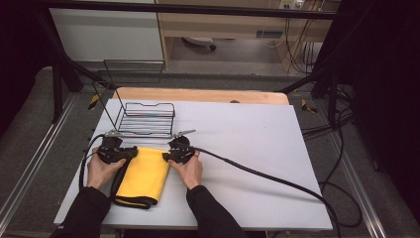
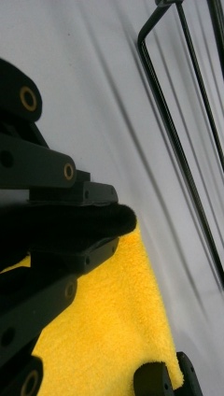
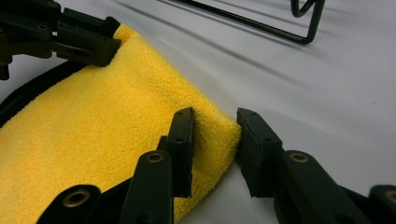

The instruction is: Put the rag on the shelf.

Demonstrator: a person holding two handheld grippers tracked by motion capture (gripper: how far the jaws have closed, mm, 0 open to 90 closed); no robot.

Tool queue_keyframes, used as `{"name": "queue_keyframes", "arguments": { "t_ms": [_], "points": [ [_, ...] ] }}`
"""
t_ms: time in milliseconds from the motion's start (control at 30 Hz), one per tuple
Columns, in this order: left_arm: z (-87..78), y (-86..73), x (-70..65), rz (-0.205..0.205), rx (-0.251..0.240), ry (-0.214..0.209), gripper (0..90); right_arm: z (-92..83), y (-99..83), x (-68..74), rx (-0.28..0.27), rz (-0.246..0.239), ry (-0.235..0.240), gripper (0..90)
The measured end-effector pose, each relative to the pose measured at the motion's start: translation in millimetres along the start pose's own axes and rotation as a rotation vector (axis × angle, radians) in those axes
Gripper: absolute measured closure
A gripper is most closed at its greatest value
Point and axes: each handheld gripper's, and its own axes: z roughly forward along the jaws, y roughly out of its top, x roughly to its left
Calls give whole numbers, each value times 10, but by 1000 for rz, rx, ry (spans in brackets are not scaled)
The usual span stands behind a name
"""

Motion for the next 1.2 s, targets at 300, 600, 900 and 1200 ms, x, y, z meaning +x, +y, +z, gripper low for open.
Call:
{"name": "queue_keyframes", "arguments": {
  "t_ms": [300,600,900,1200],
  "points": [
    [-20,-2,1,3,-8,-5,782,-26,22,9,13,33,37,824],
    [-132,-11,35,-21,-51,-16,807,-107,53,51,-42,18,48,835],
    [-452,-69,-5,-27,-182,-28,808,-259,104,139,-126,-5,80,836],
    [-711,-47,-71,6,-261,-34,807,-487,163,251,-211,-61,112,835]
  ]
}}
